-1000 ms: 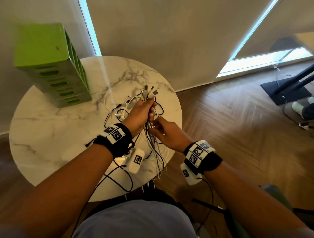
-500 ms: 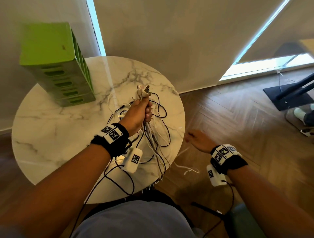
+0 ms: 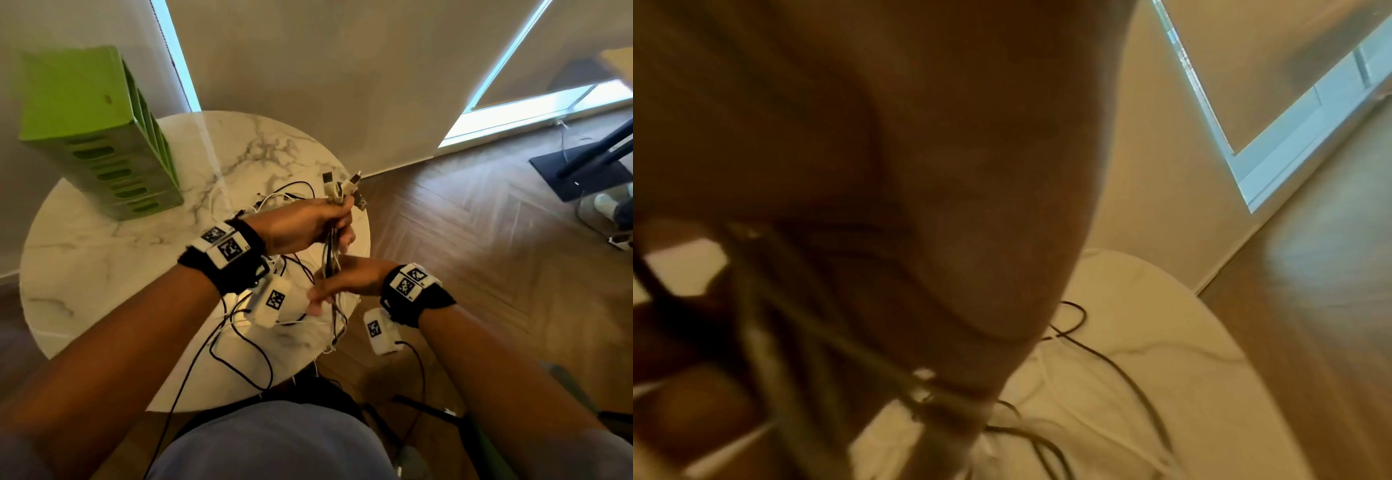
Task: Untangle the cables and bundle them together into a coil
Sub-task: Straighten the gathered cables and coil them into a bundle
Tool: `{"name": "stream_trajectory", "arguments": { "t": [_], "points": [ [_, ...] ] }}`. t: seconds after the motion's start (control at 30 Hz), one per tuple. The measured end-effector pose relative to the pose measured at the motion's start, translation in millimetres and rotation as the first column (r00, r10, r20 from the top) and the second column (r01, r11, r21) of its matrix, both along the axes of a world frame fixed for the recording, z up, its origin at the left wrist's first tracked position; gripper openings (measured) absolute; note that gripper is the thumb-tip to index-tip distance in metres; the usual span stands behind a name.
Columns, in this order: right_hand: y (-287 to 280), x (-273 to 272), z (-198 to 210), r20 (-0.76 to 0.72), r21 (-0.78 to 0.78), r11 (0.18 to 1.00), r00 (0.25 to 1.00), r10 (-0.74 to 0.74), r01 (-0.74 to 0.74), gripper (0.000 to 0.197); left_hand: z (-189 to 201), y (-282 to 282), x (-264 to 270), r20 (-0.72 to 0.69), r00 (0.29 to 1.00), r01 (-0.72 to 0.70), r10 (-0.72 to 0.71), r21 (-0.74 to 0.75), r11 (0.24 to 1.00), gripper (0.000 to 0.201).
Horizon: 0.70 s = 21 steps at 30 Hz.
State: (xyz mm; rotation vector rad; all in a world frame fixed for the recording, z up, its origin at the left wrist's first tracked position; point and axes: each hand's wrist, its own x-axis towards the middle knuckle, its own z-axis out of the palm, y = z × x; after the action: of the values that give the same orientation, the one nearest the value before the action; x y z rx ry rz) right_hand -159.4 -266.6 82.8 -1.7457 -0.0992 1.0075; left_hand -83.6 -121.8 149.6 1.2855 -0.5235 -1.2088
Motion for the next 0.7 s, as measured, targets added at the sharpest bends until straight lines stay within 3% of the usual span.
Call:
{"name": "stream_trajectory", "arguments": {
  "t": [0.07,0.13,0.17,0.23,0.3,0.37,0.4,0.47,0.53,0.63,0.7],
  "points": [
    [-15,-11,-14,-0.139,-0.059,0.993,0.986,0.096,-0.105,0.03,11,7,7,-0.097,0.987,0.125,-0.127,-0.026,0.992,0.032],
    [-38,-20,-29,-0.178,-0.263,0.938,0.967,0.182,-0.225,0.028,22,15,16,-0.126,0.984,0.124,-0.128,-0.037,0.992,0.03],
    [-53,-24,-39,-0.156,-0.381,0.901,0.975,0.16,-0.208,0.028,25,19,22,-0.122,0.988,0.092,-0.096,-0.04,0.995,0.029],
    [-81,-29,-51,0.06,-0.557,0.828,0.997,-0.042,0.068,0.036,29,22,29,-0.128,0.991,-0.039,0.031,-0.062,0.997,0.029],
    [-102,-30,-54,0.396,-0.603,0.662,0.888,-0.236,0.445,0.039,24,18,29,-0.138,0.963,-0.245,0.233,-0.076,0.967,0.029],
    [-104,-32,-53,0.605,-0.632,0.508,0.783,-0.148,0.585,0.027,14,10,27,-0.131,0.889,-0.453,0.44,-0.094,0.887,0.022],
    [-98,-35,-53,0.638,-0.624,0.515,0.764,-0.099,0.588,0.024,9,5,25,-0.146,0.839,-0.542,0.524,-0.126,0.831,0.017],
    [-74,-43,-54,0.616,-0.635,0.61,0.787,0.032,0.473,0.034,1,-4,26,-0.198,0.692,-0.722,0.694,-0.17,0.671,0.016],
    [-42,-53,-58,0.545,-0.697,0.661,0.804,0.237,0.278,0.051,-8,-8,29,-0.143,0.559,-0.827,0.817,-0.158,0.539,0.02],
    [0,-65,-66,0.483,-0.774,0.63,0.702,0.524,0.062,0.071,-22,-5,30,-0.103,0.472,-0.879,0.876,-0.128,0.458,0.033],
    [17,-68,-67,0.448,-0.781,0.624,0.669,0.593,-0.029,0.079,-30,4,31,-0.123,0.432,-0.901,0.893,-0.109,0.421,0.027]
  ]
}}
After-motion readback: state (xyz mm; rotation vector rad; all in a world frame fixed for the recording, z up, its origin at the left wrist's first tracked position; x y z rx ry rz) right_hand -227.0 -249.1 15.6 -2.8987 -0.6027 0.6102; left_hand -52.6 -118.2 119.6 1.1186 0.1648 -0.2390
